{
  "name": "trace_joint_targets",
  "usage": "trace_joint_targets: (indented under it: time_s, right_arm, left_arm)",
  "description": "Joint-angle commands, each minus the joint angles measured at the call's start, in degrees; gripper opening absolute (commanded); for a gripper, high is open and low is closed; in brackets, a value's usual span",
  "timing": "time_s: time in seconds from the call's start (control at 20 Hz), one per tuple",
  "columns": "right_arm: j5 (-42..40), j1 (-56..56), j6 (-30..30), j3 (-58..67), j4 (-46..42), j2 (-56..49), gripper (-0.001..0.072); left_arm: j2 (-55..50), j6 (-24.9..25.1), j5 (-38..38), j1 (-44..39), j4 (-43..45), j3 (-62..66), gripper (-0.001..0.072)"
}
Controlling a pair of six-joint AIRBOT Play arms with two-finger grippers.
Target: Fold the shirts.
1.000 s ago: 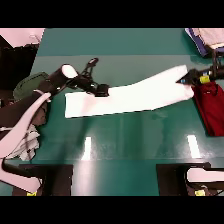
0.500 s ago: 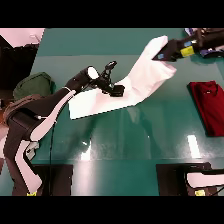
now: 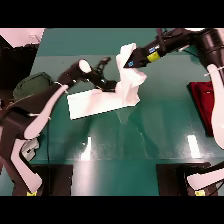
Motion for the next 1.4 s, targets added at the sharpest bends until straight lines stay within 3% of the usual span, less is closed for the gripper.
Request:
trace_joint_targets:
  time_s: [0.0, 0.3, 0.5, 0.55, 0.6, 0.65, 0.7, 0.8, 0.95, 1.2, 1.25, 1.3, 1.35]
  right_arm:
    - [-1.31, 3.21, -1.46, 1.38, 0.04, -2.71, 0.0016]
    - [-7.43, 11.06, -4.48, 4.66, 0.22, -8.85, 0.0016]
    - [-18.34, 19.63, -10.47, 4.68, 0.24, -13.84, 0.0020]
    - [-21.03, 21.86, -12.33, 4.68, 0.26, -15.26, 0.0068]
    - [-24.52, 24.28, -15.23, 4.68, 0.33, -16.52, 0.0298]
    - [-27.74, 26.36, -17.18, 4.68, 0.31, -17.35, 0.0439]
    - [-30.47, 28.09, -17.90, 4.68, 0.24, -17.64, 0.0509]
    - [-31.26, 29.42, -19.61, 4.66, -2.32, -16.59, 0.0520]
    - [-26.18, 26.08, -16.06, 0.13, -8.87, -11.69, 0.0519]
    - [-19.28, 10.49, -12.63, -16.68, -10.40, -3.17, 0.0519]
    - [-19.04, 7.21, -11.58, -19.41, -10.23, -2.54, 0.0546]
    - [-18.86, 3.67, -10.19, -21.57, -9.84, -2.51, 0.0714]
    - [-19.06, 0.92, -9.73, -23.52, -7.98, -2.56, 0.0717]
  left_arm:
    - [7.23, 0.79, -6.78, 6.73, 8.22, 0.31, 0.0024]
    - [21.90, 2.69, -14.75, 19.58, 15.78, 0.31, 0.0025]
    - [27.82, 2.62, -14.97, 25.09, 15.93, 0.31, 0.0025]
    - [28.48, 2.60, -15.06, 25.66, 15.91, 0.31, 0.0025]
    - [28.89, 2.60, -15.30, 25.97, 15.91, 0.31, 0.0025]
    - [28.92, 2.60, -15.56, 25.94, 15.98, 0.31, 0.0025]
    - [28.89, 2.60, -15.85, 25.94, 15.96, 0.31, 0.0025]
    - [28.89, 2.62, -15.87, 25.94, 15.96, 0.31, 0.0025]
    - [28.89, 2.64, -17.35, 25.94, 15.98, 0.28, 0.0025]
    - [28.89, 2.64, -17.77, 25.94, 15.85, 0.28, 0.0025]
    - [28.89, 2.62, -17.66, 25.94, 15.80, 0.28, 0.0025]
    - [28.85, 2.62, -17.44, 25.94, 15.67, 0.28, 0.0025]
    - [28.85, 2.62, -17.18, 25.94, 15.52, 0.22, 0.0025]
